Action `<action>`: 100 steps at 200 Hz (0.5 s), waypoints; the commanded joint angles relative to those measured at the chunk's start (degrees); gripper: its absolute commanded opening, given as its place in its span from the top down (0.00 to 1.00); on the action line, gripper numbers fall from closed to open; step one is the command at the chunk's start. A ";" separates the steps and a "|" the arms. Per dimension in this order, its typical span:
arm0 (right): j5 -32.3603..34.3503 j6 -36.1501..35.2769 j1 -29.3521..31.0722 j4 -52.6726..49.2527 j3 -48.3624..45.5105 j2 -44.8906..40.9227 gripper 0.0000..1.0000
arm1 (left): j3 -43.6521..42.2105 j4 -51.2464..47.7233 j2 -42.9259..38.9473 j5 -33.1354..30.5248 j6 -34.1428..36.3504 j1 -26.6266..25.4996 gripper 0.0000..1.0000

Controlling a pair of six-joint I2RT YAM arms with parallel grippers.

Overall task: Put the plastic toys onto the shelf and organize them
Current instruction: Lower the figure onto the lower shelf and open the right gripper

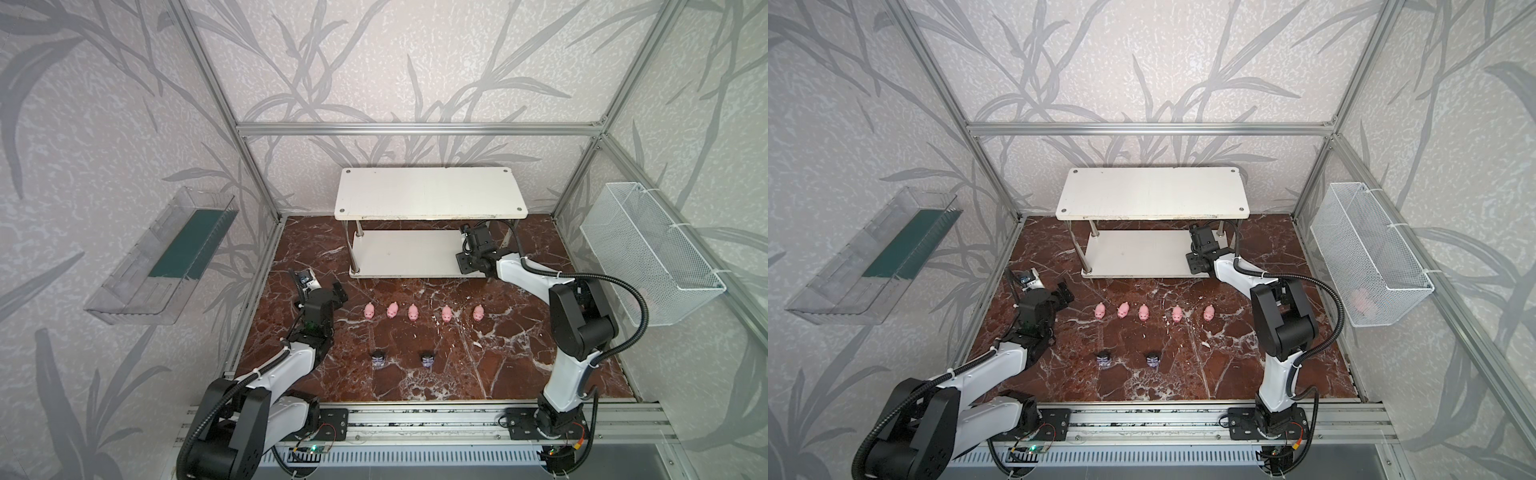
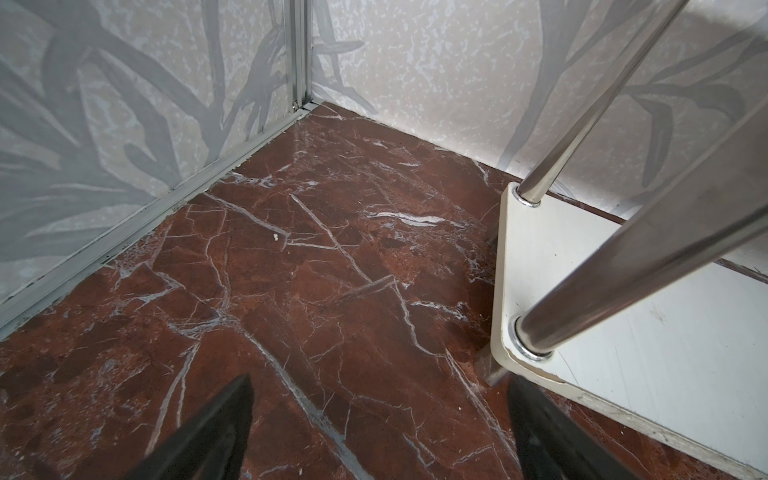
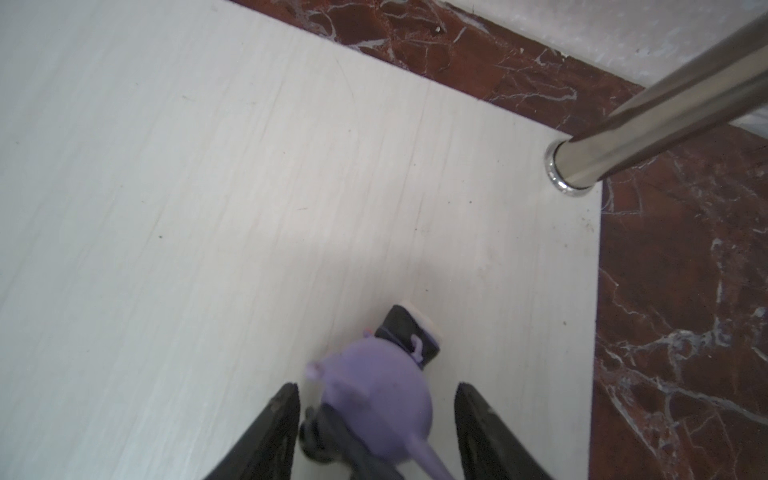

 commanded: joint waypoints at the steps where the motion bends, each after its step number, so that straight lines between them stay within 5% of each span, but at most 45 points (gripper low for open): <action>1: 1.26 0.11 -0.84 -0.93 1.07 -2.78 0.39 | 1.28 1.61 0.44 -0.29 -1.22 0.37 0.07; 100: 4.19 -1.04 -1.59 -2.01 0.85 -3.50 0.39 | 1.82 1.96 1.29 0.28 -1.39 0.41 0.07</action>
